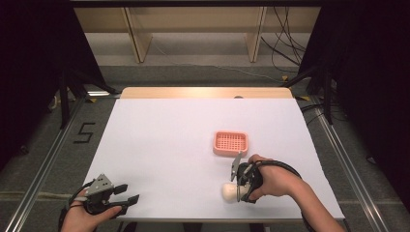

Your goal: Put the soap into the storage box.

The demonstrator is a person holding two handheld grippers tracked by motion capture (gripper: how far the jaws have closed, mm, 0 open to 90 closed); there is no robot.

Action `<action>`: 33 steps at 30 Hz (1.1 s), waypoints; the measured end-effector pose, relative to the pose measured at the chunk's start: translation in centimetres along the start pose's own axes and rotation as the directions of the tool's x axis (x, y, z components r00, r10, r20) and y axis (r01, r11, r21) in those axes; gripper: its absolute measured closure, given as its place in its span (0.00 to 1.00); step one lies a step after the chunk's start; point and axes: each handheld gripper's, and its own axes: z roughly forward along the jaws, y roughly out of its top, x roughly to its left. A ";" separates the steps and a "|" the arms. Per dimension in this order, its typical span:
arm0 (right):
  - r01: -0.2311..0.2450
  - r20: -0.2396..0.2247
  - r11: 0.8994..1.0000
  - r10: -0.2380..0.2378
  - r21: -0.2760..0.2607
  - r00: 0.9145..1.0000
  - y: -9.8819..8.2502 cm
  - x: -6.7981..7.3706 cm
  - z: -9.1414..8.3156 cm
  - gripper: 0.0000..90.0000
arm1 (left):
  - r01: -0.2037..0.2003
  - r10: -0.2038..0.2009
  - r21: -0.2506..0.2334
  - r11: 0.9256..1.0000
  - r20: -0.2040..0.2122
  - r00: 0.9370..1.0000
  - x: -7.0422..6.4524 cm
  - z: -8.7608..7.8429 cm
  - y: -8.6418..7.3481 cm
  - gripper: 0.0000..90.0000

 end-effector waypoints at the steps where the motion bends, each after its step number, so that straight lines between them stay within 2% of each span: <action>1: -0.010 0.009 1.000 0.010 0.008 1.000 0.1 0.1 0.0 0.37 | -0.007 0.007 0.014 1.000 0.008 1.000 0.1 -0.1 0.1 0.42; 2: 0.009 -0.001 1.000 -0.009 0.006 1.000 0.2 0.0 0.2 0.37 | -0.007 0.007 0.008 1.000 0.006 1.000 0.1 -0.1 0.0 0.42; 3: 0.009 -0.001 1.000 -0.009 0.006 1.000 0.2 0.0 0.2 0.37 | -0.007 0.007 0.008 1.000 0.006 1.000 0.1 -0.1 0.0 0.42; 4: 0.037 -0.002 0.999 -0.037 0.003 0.999 0.5 -0.1 0.3 0.37 | -0.021 0.021 0.021 1.000 0.005 1.000 0.3 -0.1 0.1 0.42; 5: 0.014 -0.002 1.000 -0.014 0.012 1.000 0.5 0.1 0.3 0.37 | 0.007 -0.007 0.005 1.000 0.006 1.000 0.0 0.0 0.0 0.42; 6: 0.023 -0.014 1.000 -0.023 0.020 1.000 0.7 0.0 0.3 0.37 | 0.008 -0.009 0.009 1.000 0.009 1.000 0.0 0.0 0.0 0.42; 8: 0.027 0.003 0.999 -0.027 0.019 1.000 0.9 0.0 0.3 0.37 | 0.008 -0.008 0.005 1.000 0.003 1.000 0.0 0.0 0.0 0.42; 9: 0.121 0.006 0.992 -0.121 -0.016 0.993 1.0 -0.5 0.6 0.37 | 0.008 -0.008 0.005 1.000 0.003 1.000 0.0 0.0 0.0 0.42; 10: 0.092 -0.001 0.996 -0.092 -0.008 0.996 1.1 -0.3 0.6 0.37 | 0.006 -0.006 0.006 1.000 -0.001 1.000 0.0 0.0 0.0 0.42; 12: 0.108 -0.003 0.994 -0.108 -0.012 0.994 1.3 -0.4 0.9 0.37 | 0.009 -0.009 0.006 1.000 0.001 1.000 0.0 0.0 0.0 0.42; 17: 0.098 -0.008 0.995 -0.098 0.005 0.995 1.6 -0.4 1.2 0.38 | 0.008 -0.008 0.018 1.000 0.007 1.000 0.1 0.0 0.0 0.42; 18: 0.066 -0.024 0.997 -0.065 0.034 0.998 1.7 -0.4 1.3 0.39 | -0.025 0.025 0.027 0.999 0.006 1.000 0.3 -0.1 0.1 0.42; 19: 0.066 -0.024 0.997 -0.065 0.034 0.998 1.7 -0.4 1.3 0.39 | -0.025 0.025 0.027 0.999 0.006 1.000 0.3 -0.1 0.1 0.42; 21: 0.115 0.005 0.993 -0.115 0.013 0.993 1.9 -0.8 1.7 0.40 | -0.011 0.011 0.016 1.000 0.004 1.000 0.2 -0.1 0.0 0.42; 23: 0.100 -0.010 0.995 -0.100 0.020 0.995 2.0 -0.7 1.7 0.41 | -0.010 0.010 0.012 1.000 0.005 1.000 0.2 -0.1 0.0 0.42; 24: 0.100 -0.013 0.995 -0.100 0.026 0.995 2.0 -0.7 1.8 0.42 | -0.023 0.023 0.023 0.999 0.004 1.000 0.3 -0.2 0.0 0.42; 25: 0.060 -0.019 0.997 -0.060 0.052 0.998 2.1 -0.4 1.9 0.43 | -0.018 0.018 0.012 1.000 -0.002 1.000 0.2 -0.1 0.0 0.42; 26: 0.107 -0.020 0.993 -0.107 0.044 0.994 2.3 -0.7 2.1 0.44 | -0.023 0.023 0.020 1.000 -0.014 1.000 0.2 -0.2 0.0 0.42; 27: 0.063 -0.022 0.995 -0.062 0.074 0.998 2.3 -0.5 2.0 0.44 | -0.023 0.023 0.020 1.000 -0.014 1.000 0.2 -0.2 0.0 0.42; 28: 0.104 -0.020 0.993 -0.104 0.047 0.994 2.4 -0.7 2.2 0.45 | -0.004 0.004 -0.003 1.000 -0.003 1.000 0.1 0.0 0.0 0.42; 29: 0.123 -0.025 0.991 -0.122 0.043 0.992 2.5 -0.8 2.3 0.46 | -0.006 0.005 0.014 1.000 0.003 1.000 0.2 -0.1 0.0 0.42; 30: 0.123 -0.025 0.991 -0.122 0.043 0.992 2.5 -0.8 2.3 0.46 | -0.006 0.005 0.014 1.000 0.003 1.000 0.2 -0.1 0.0 0.42; 31: 0.113 -0.033 0.992 -0.111 0.061 0.993 2.5 -0.8 2.3 0.47 | -0.033 0.033 0.019 0.999 0.006 0.999 0.4 -0.2 0.1 0.42; 32: 0.096 -0.025 0.991 -0.095 0.090 0.995 2.5 -0.7 2.3 0.48 | -0.017 0.017 0.015 1.000 -0.005 1.000 0.2 -0.2 0.0 0.42; 33: 0.085 -0.032 0.992 -0.082 0.091 0.996 2.6 -0.6 2.2 0.50 | -0.017 0.017 0.015 1.000 -0.005 1.000 0.2 -0.2 0.0 0.42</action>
